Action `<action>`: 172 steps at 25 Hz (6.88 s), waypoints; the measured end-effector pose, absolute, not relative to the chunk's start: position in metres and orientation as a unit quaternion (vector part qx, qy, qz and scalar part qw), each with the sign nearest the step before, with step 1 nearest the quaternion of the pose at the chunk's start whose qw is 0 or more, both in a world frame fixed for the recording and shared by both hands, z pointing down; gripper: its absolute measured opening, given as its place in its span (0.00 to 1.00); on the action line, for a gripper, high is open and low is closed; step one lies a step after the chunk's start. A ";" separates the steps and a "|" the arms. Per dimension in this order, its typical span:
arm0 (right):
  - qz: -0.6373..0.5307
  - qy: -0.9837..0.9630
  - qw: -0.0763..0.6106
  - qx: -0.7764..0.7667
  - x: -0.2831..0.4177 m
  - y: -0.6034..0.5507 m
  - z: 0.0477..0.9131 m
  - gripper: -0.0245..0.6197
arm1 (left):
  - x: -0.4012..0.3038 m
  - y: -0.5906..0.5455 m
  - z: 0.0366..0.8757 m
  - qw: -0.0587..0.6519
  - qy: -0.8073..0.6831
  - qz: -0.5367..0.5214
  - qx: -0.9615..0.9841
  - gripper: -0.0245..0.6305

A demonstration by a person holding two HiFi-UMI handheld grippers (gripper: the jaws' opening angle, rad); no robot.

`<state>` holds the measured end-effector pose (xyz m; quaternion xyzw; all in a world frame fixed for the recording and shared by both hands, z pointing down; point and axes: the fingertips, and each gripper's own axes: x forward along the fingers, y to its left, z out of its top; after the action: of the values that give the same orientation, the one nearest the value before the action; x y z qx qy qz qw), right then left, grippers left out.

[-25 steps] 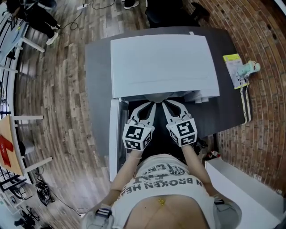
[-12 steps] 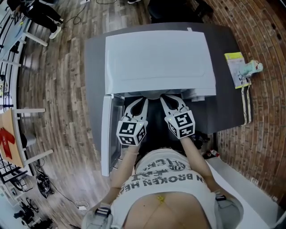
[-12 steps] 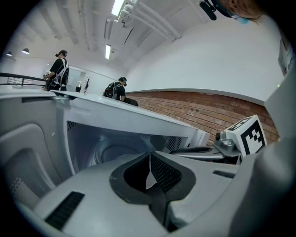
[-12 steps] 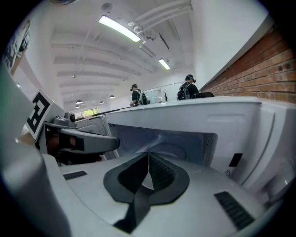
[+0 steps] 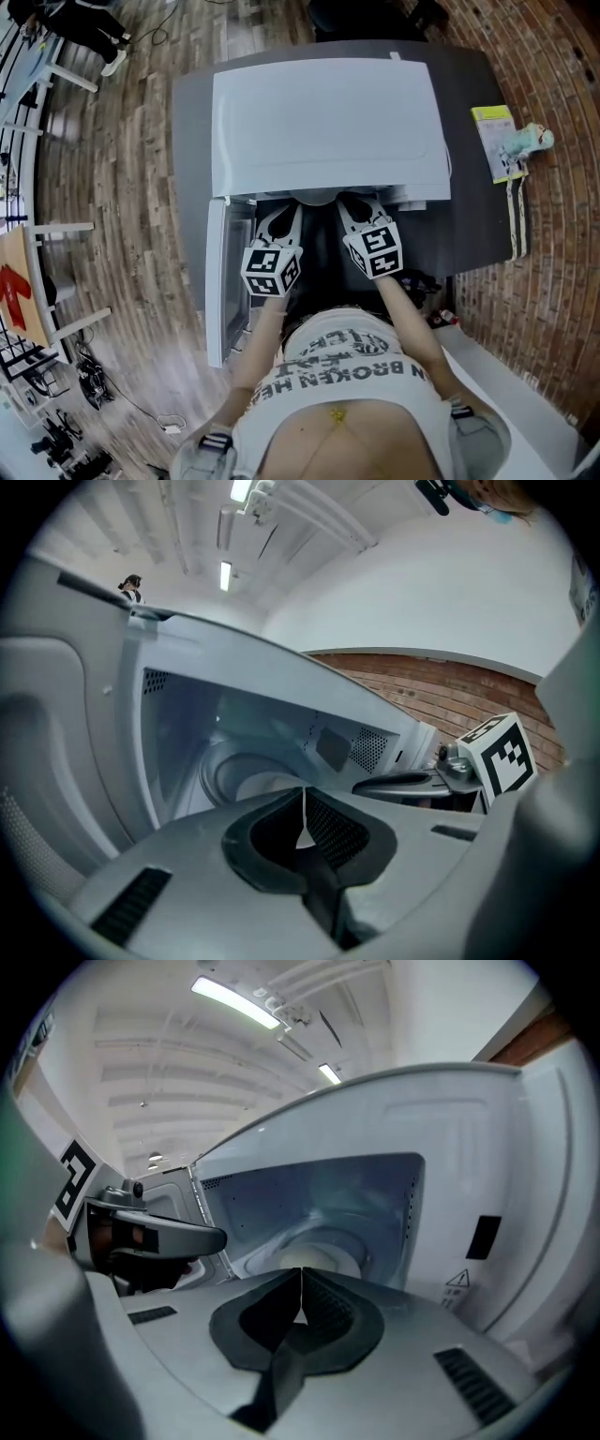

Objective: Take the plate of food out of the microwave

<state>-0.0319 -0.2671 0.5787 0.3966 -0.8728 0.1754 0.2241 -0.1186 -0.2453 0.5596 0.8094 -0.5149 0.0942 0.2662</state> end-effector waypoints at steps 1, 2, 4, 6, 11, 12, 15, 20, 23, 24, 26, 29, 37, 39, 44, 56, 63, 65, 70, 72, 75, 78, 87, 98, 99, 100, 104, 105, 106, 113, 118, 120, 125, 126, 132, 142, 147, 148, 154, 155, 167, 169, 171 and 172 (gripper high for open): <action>0.177 -0.871 0.227 0.397 -0.031 -0.268 0.582 0.05 | -0.119 -0.246 0.564 0.271 -0.516 0.096 0.807 0.06; 0.180 -0.870 0.230 0.397 -0.031 -0.269 0.586 0.05 | -0.120 -0.246 0.568 0.275 -0.516 0.097 0.805 0.06; 0.191 -0.867 0.233 0.397 -0.030 -0.270 0.594 0.05 | -0.122 -0.247 0.576 0.283 -0.517 0.100 0.802 0.06; 0.203 -0.863 0.234 0.400 -0.030 -0.273 0.601 0.05 | -0.124 -0.249 0.583 0.293 -0.517 0.101 0.798 0.06; 0.211 -0.854 0.245 0.408 -0.026 -0.278 0.616 0.05 | -0.128 -0.255 0.601 0.307 -0.518 0.110 0.791 0.06; 0.213 -0.852 0.248 0.410 -0.026 -0.278 0.619 0.05 | -0.129 -0.256 0.604 0.312 -0.518 0.111 0.789 0.06; 0.221 -0.846 0.253 0.414 -0.024 -0.280 0.625 0.05 | -0.131 -0.258 0.612 0.325 -0.519 0.110 0.783 0.06; 0.242 -0.835 0.248 0.427 -0.020 -0.284 0.633 0.05 | -0.138 -0.263 0.623 0.349 -0.522 0.102 0.771 0.06; 0.253 -0.827 0.239 0.441 -0.017 -0.287 0.635 0.05 | -0.143 -0.266 0.627 0.364 -0.528 0.090 0.762 0.06; 0.257 -0.825 0.236 0.444 -0.017 -0.288 0.635 0.05 | -0.144 -0.267 0.628 0.367 -0.530 0.086 0.760 0.06; 0.267 -0.822 0.228 0.448 -0.017 -0.290 0.637 0.05 | -0.147 -0.269 0.630 0.373 -0.532 0.083 0.756 0.09; 0.288 -0.816 0.212 0.455 -0.017 -0.291 0.639 0.06 | -0.147 -0.271 0.635 0.384 -0.530 0.083 0.752 0.17; 0.336 -0.790 0.179 0.480 -0.024 -0.294 0.646 0.25 | -0.151 -0.281 0.645 0.402 -0.526 0.073 0.745 0.23; 0.349 -0.781 0.167 0.490 -0.023 -0.297 0.649 0.27 | -0.150 -0.284 0.648 0.407 -0.525 0.072 0.744 0.23; 0.368 -0.766 0.153 0.504 -0.021 -0.303 0.654 0.27 | -0.147 -0.290 0.655 0.421 -0.517 0.067 0.743 0.23; 0.426 -0.740 0.101 0.511 -0.017 -0.310 0.660 0.20 | -0.146 -0.297 0.657 0.431 -0.509 0.054 0.743 0.23; 0.435 -0.739 0.094 0.506 -0.018 -0.311 0.660 0.19 | -0.146 -0.297 0.656 0.446 -0.513 0.028 0.733 0.19; 0.440 -0.738 0.092 0.503 -0.018 -0.311 0.659 0.19 | -0.146 -0.296 0.656 0.451 -0.513 0.022 0.730 0.18; 0.451 -0.735 0.088 0.498 -0.018 -0.309 0.659 0.17 | -0.146 -0.294 0.654 0.455 -0.516 0.017 0.725 0.17; 0.453 -0.735 0.086 0.497 -0.017 -0.308 0.659 0.17 | -0.145 -0.293 0.651 0.450 -0.520 0.019 0.726 0.17; 0.450 -0.739 0.086 0.494 -0.016 -0.307 0.656 0.17 | -0.144 -0.290 0.651 0.451 -0.521 0.018 0.725 0.17; 0.445 -0.743 0.088 0.492 -0.016 -0.306 0.654 0.17 | -0.144 -0.289 0.650 0.448 -0.521 0.019 0.726 0.17; 0.445 -0.747 0.095 0.486 -0.015 -0.297 0.652 0.17 | -0.143 -0.276 0.650 0.453 -0.526 0.020 0.720 0.17; 0.441 -0.754 0.097 0.478 -0.012 -0.284 0.647 0.17 | -0.140 -0.262 0.643 0.434 -0.534 0.032 0.725 0.17; 0.443 -0.753 0.096 0.477 -0.012 -0.283 0.647 0.17 | -0.139 -0.261 0.641 0.432 -0.535 0.034 0.725 0.17; 0.444 -0.753 0.095 0.476 -0.011 -0.282 0.646 0.17 | -0.139 -0.259 0.640 0.432 -0.536 0.035 0.725 0.17; 0.443 -0.757 0.095 0.472 -0.010 -0.275 0.643 0.17 | -0.137 -0.252 0.637 0.432 -0.540 0.034 0.722 0.17; 0.442 -0.758 0.096 0.471 -0.009 -0.274 0.642 0.17 | -0.136 -0.251 0.636 0.432 -0.541 0.033 0.720 0.17; 0.441 -0.758 0.096 0.470 -0.008 -0.273 0.641 0.17 | -0.135 -0.249 0.636 0.433 -0.542 0.032 0.719 0.17; 0.443 -0.761 0.096 0.463 0.001 -0.259 0.637 0.17 | -0.125 -0.233 0.631 0.429 -0.549 0.029 0.717 0.17; 0.442 -0.767 0.101 0.455 0.007 -0.252 0.635 0.17 | -0.118 -0.223 0.628 0.427 -0.556 0.026 0.712 0.17; 0.442 -0.769 0.102 0.451 0.008 -0.250 0.634 0.17 | -0.117 -0.219 0.628 0.428 -0.561 0.024 0.709 0.17; 0.440 -0.775 0.108 0.440 0.017 -0.243 0.634 0.17 | -0.108 -0.210 0.627 0.425 -0.571 0.023 0.702 0.17; 0.440 -0.776 0.110 0.438 0.018 -0.240 0.634 0.17 | -0.106 -0.207 0.627 0.425 -0.574 0.022 0.700 0.17; 0.437 -0.789 0.120 0.416 0.020 -0.234 0.632 0.17 | -0.103 -0.194 0.625 0.425 -0.594 0.010 0.684 0.17; 0.436 -0.803 0.131 0.384 0.029 -0.218 0.631 0.17 | -0.090 -0.168 0.623 0.422 -0.621 -0.014 0.660 0.17; 0.426 -0.809 0.136 0.382 0.031 -0.213 0.628 0.17 | -0.087 -0.161 0.622 0.415 -0.625 -0.014 0.661 0.17; 0.424 -0.809 0.137 0.383 0.030 -0.213 0.627 0.17 | -0.088 -0.161 0.622 0.415 -0.624 -0.014 0.662 0.17; 0.426 -0.804 0.129 0.395 0.018 -0.206 0.625 0.17 | -0.100 -0.155 0.619 0.422 -0.620 -0.021 0.661 0.17; 0.429 -0.801 0.126 0.399 0.016 -0.204 0.625 0.17 | -0.102 -0.153 0.618 0.421 -0.618 -0.019 0.663 0.17; 0.433 -0.783 0.108 0.434 -0.005 -0.180 0.619 0.17 | -0.127 -0.136 0.614 0.423 -0.592 -0.011 0.686 0.17; 0.431 -0.781 0.105 0.440 -0.007 -0.174 0.617 0.17 | -0.130 -0.132 0.613 0.422 -0.587 -0.011 0.690 0.17; 0.428 -0.778 0.100 0.448 -0.010 -0.169 0.616 0.17 | -0.133 -0.129 0.612 0.422 -0.581 -0.010 0.696 0.17; 0.426 -0.778 0.098 0.452 -0.011 -0.166 0.615 0.17 | -0.135 -0.126 0.612 0.421 -0.579 -0.010 0.698 0.17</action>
<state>-0.0112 -0.1659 0.6149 0.4517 -0.7775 0.4264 0.0978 -0.1348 -0.1264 0.6122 0.6983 -0.5786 -0.0095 0.4214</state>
